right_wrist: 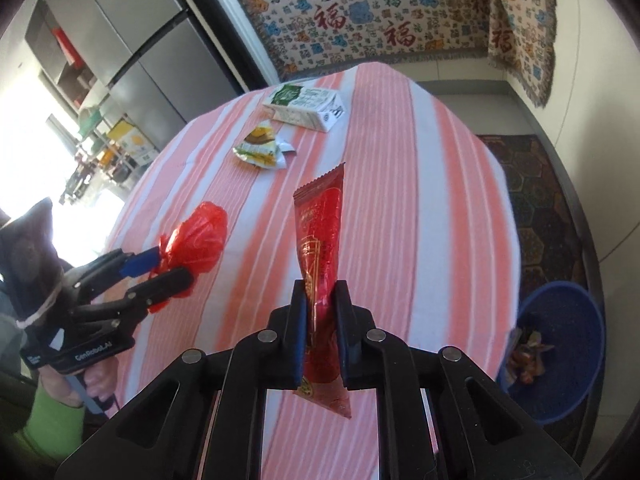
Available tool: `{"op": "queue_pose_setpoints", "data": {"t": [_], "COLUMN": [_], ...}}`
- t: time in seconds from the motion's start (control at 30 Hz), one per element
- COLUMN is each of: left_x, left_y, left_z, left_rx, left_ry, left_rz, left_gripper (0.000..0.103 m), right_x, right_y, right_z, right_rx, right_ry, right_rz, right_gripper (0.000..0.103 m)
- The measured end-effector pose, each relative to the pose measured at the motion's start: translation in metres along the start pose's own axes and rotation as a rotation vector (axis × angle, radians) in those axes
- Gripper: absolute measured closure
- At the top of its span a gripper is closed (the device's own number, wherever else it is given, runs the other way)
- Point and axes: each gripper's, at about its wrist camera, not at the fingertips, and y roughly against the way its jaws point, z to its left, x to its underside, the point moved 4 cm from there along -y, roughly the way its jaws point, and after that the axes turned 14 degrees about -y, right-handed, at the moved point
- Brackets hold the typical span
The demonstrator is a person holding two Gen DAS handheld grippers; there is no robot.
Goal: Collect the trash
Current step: 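Carry bag and wrapper over the blue wastebasket and open both grippers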
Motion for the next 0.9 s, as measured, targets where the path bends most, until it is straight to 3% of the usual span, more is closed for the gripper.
{"op": "queue_pose_setpoints", "data": {"t": [0.1, 0.37, 0.6, 0.9], "left_x": [-0.019, -0.072, -0.088, -0.085], "left_y": [-0.012, -0.072, -0.156, -0.247], "left_z": [-0.035, -0.151, -0.231, -0.276], "left_rx": [0.052, 0.195, 0.299, 0.303], "left_ry": [-0.008, -0.086, -0.107, -0.115], "left_rz": [-0.019, -0.012, 0.081, 0.171], "left_gripper": [0.061, 0.061, 0.06, 0.058], "right_x": [-0.007, -0.016, -0.012, -0.004], "right_y": [0.029, 0.084, 0.083, 0.058], "right_z": [-0.041, -0.175, -0.266, -0.34], "right_rx": [0.022, 0.2, 0.28, 0.256], "right_ry": [-0.042, -0.167, -0.27, -0.4], "right_rz": [-0.039, -0.099, -0.084, -0.061], "right_gripper": [0.091, 0.091, 0.091, 0.09]}}
